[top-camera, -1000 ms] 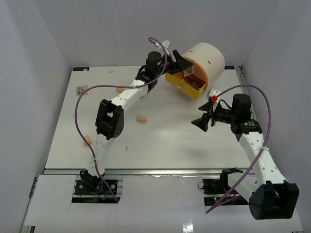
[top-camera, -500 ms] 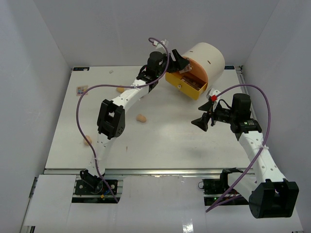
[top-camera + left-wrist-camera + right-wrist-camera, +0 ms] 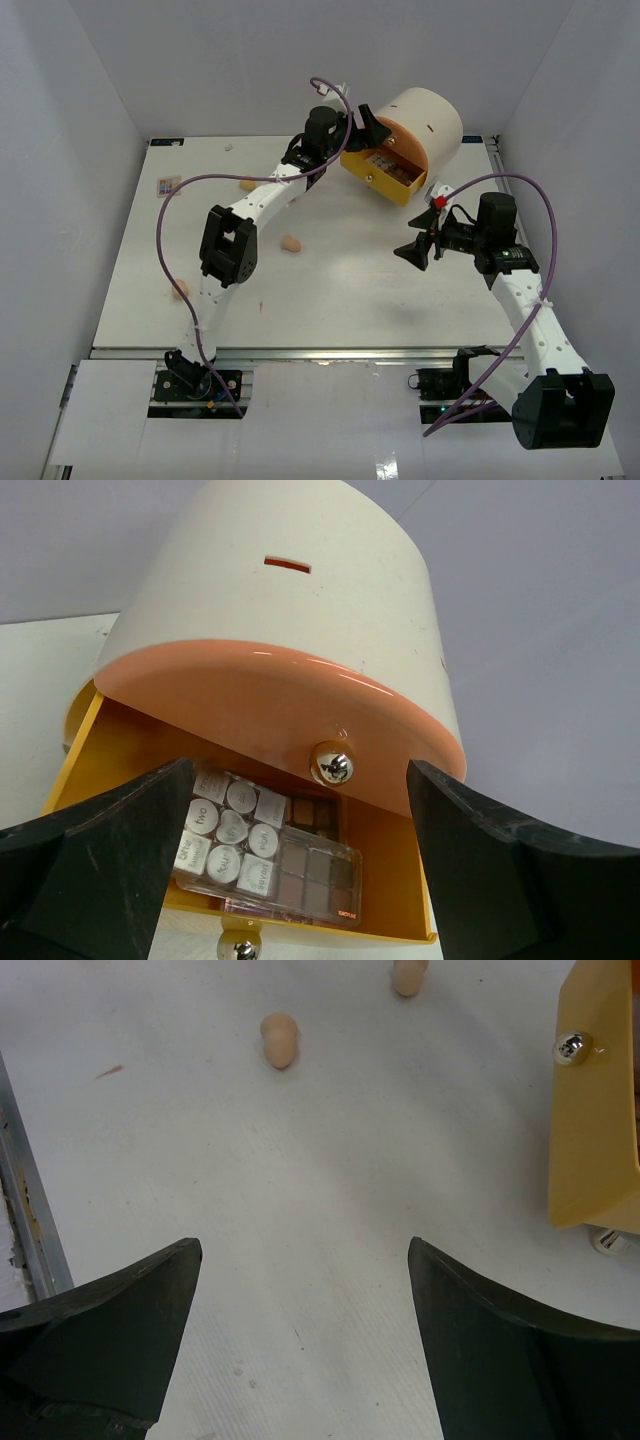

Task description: Organize the makeup

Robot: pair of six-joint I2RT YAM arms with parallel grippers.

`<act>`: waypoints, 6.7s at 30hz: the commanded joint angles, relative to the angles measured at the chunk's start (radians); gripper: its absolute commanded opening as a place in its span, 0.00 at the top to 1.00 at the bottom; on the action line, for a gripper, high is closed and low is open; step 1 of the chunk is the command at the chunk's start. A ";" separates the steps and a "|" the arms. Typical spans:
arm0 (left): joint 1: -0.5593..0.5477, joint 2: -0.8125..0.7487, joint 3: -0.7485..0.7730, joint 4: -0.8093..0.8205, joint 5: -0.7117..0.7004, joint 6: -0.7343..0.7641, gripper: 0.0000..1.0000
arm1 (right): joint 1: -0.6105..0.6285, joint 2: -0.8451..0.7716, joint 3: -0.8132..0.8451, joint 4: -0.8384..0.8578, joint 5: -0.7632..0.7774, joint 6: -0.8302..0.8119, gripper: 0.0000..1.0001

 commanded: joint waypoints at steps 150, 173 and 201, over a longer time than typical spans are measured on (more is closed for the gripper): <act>-0.115 -0.067 -0.023 0.075 -0.048 0.639 0.77 | -0.064 -0.026 -0.006 0.022 -0.026 -0.015 0.10; -0.117 -0.112 -0.159 0.143 -0.065 0.634 0.02 | -0.095 -0.021 -0.004 0.020 -0.038 -0.015 0.10; 0.145 -0.972 -0.950 -0.061 0.167 0.314 0.02 | -0.059 0.026 0.001 0.019 -0.045 -0.112 0.21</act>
